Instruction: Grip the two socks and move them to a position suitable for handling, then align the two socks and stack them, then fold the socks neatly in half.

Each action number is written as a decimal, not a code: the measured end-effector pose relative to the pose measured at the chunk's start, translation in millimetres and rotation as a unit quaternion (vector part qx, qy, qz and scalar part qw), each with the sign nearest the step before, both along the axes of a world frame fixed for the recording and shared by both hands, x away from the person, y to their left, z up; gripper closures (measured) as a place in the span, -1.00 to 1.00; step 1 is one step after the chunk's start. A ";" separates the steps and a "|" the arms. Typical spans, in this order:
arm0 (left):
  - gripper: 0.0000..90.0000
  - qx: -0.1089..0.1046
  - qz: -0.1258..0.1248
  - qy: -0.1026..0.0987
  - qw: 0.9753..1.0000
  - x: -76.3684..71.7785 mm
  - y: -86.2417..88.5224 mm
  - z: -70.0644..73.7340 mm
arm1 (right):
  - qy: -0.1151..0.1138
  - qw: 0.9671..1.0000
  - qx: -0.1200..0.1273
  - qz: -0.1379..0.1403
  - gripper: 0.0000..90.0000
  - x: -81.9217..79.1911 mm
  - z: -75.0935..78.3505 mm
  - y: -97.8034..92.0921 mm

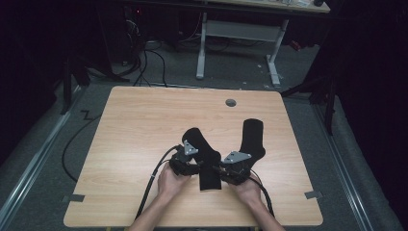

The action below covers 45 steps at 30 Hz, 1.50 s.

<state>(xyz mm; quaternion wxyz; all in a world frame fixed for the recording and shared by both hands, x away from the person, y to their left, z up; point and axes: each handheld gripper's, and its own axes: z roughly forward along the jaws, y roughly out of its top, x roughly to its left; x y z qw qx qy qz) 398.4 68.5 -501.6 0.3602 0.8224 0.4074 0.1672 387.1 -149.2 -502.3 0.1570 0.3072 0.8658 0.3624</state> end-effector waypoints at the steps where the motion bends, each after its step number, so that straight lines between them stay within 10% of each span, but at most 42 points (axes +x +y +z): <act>1: -0.04 0.000 0.002 0.001 1.000 0.6 0.4 0.1 | -0.001 1.000 0.003 -0.001 0.45 1.0 -0.5 0.0; 21: -0.22 -0.034 0.050 -0.031 0.998 -11.3 45.2 10.2 | -0.014 0.996 0.069 -0.047 0.29 -3.3 10.2 -22.7; 36: -0.20 -0.013 0.153 -0.010 0.988 -29.5 123.6 2.7 | -0.059 0.986 0.078 -0.135 0.29 -1.0 24.4 -71.3; 45: -0.20 -0.019 0.193 -0.014 0.981 -38.5 150.8 -5.4 | -0.046 0.981 0.076 -0.175 0.30 9.4 26.0 -97.7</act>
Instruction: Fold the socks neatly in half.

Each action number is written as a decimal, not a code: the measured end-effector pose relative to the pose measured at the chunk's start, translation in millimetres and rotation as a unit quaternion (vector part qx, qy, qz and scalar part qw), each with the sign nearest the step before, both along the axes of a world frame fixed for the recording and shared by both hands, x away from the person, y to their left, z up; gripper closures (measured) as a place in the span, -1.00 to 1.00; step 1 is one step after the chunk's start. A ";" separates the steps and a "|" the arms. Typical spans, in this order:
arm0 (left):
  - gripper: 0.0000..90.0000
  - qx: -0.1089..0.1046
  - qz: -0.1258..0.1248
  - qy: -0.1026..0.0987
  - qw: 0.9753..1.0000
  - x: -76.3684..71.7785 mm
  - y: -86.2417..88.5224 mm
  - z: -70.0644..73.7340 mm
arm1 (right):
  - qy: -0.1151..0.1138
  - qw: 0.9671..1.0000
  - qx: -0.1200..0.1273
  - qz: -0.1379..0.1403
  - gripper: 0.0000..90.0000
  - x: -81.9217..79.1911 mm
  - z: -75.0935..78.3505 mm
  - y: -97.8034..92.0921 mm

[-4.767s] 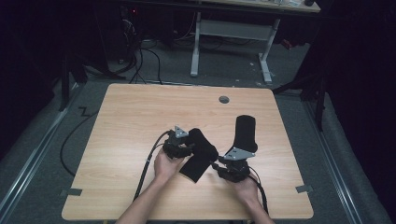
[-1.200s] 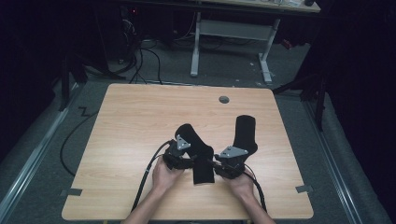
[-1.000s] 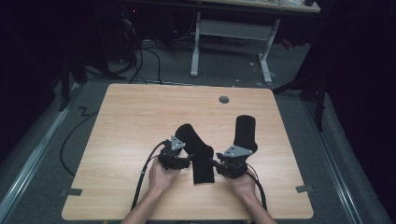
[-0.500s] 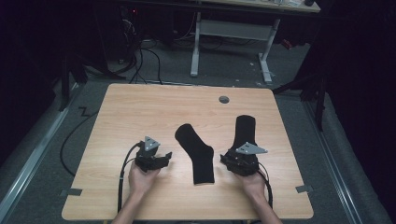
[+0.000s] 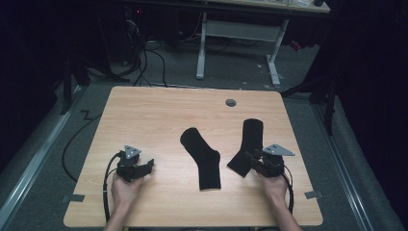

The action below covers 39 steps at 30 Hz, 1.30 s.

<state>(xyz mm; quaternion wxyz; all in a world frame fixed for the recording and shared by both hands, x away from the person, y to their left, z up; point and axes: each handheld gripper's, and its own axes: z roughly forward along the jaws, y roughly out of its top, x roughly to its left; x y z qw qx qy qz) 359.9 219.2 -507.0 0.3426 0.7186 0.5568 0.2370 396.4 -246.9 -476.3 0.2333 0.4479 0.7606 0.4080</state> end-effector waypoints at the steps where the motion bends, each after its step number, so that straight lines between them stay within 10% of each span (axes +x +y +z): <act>1: -0.20 0.004 0.003 -0.005 1.000 -1.1 0.8 -1.0 | 0.001 1.000 0.000 -0.002 0.30 0.7 0.7 -1.2; 39: -0.34 0.020 0.004 -0.007 1.000 -3.8 -1.3 -2.6 | 0.072 0.993 -0.052 -0.073 0.41 70.3 -23.4 3.2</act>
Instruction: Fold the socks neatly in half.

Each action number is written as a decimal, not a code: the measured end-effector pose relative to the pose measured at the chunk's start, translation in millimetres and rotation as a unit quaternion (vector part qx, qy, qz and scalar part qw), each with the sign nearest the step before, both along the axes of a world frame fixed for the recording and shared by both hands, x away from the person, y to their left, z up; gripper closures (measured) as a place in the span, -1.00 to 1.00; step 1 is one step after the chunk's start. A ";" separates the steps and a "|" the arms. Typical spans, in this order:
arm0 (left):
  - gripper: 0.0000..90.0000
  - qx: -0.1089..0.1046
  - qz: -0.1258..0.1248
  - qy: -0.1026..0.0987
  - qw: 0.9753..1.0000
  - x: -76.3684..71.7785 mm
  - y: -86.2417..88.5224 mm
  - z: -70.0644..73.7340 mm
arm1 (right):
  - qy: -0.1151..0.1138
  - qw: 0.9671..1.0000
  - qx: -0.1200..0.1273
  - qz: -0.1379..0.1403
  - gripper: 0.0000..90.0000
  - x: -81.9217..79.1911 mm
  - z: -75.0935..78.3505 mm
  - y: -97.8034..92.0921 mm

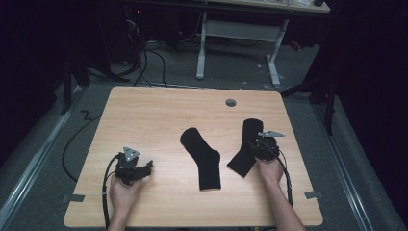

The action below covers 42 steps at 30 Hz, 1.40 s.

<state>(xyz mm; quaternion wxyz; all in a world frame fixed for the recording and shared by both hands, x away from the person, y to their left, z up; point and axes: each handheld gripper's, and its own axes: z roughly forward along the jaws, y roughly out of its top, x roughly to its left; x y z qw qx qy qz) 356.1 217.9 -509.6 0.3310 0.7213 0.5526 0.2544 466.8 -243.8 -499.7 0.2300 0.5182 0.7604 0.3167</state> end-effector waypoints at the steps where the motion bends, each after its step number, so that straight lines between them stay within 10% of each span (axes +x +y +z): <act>1: -0.34 0.000 0.000 0.000 1.000 0.0 0.0 0.0 | 0.001 1.000 -0.004 0.005 0.44 0.3 0.4 0.5; 10: -0.34 -0.001 0.004 0.000 1.000 0.0 0.4 -0.1 | 0.002 0.999 -0.016 0.037 0.92 -1.4 1.5 6.8; 22: -0.35 -0.003 0.012 0.001 1.000 0.7 1.5 0.0 | 0.010 0.998 -0.022 0.052 0.96 -2.0 4.7 7.9; 42: -0.38 0.002 0.002 0.001 1.000 0.0 0.0 0.0 | -0.045 0.996 0.015 0.079 0.96 -19.1 34.8 0.3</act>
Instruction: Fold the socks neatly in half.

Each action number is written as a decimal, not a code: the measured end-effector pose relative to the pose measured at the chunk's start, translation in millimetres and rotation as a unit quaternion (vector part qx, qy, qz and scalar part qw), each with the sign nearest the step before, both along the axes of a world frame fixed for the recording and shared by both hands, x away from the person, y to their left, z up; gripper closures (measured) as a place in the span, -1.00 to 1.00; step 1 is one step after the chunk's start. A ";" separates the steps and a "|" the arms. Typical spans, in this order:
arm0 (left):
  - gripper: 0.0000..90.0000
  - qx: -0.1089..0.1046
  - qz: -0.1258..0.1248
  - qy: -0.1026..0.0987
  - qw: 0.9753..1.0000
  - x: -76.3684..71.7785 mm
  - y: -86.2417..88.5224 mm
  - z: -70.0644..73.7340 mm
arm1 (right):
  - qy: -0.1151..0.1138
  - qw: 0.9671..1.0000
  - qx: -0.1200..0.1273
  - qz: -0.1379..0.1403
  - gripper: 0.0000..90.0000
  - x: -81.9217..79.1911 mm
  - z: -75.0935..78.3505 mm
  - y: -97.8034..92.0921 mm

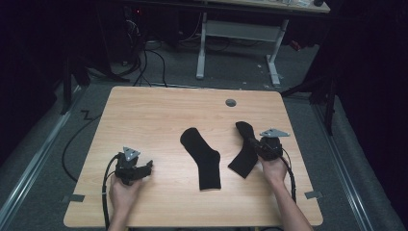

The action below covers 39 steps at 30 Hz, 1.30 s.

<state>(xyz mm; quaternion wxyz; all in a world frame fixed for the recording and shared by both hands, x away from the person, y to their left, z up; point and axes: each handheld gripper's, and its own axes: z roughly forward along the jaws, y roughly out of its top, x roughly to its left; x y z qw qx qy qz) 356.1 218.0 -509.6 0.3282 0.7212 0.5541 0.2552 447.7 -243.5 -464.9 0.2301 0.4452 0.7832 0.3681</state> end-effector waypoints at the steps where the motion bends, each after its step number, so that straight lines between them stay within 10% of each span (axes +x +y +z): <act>1: -0.38 -0.001 0.000 0.001 1.000 0.1 0.2 0.1 | 0.002 1.000 0.003 0.001 0.96 0.4 0.8 0.2; 39: -0.39 0.000 0.000 0.000 1.000 0.4 -1.2 -0.1 | -0.032 0.998 0.029 0.038 0.96 -20.2 38.7 -1.1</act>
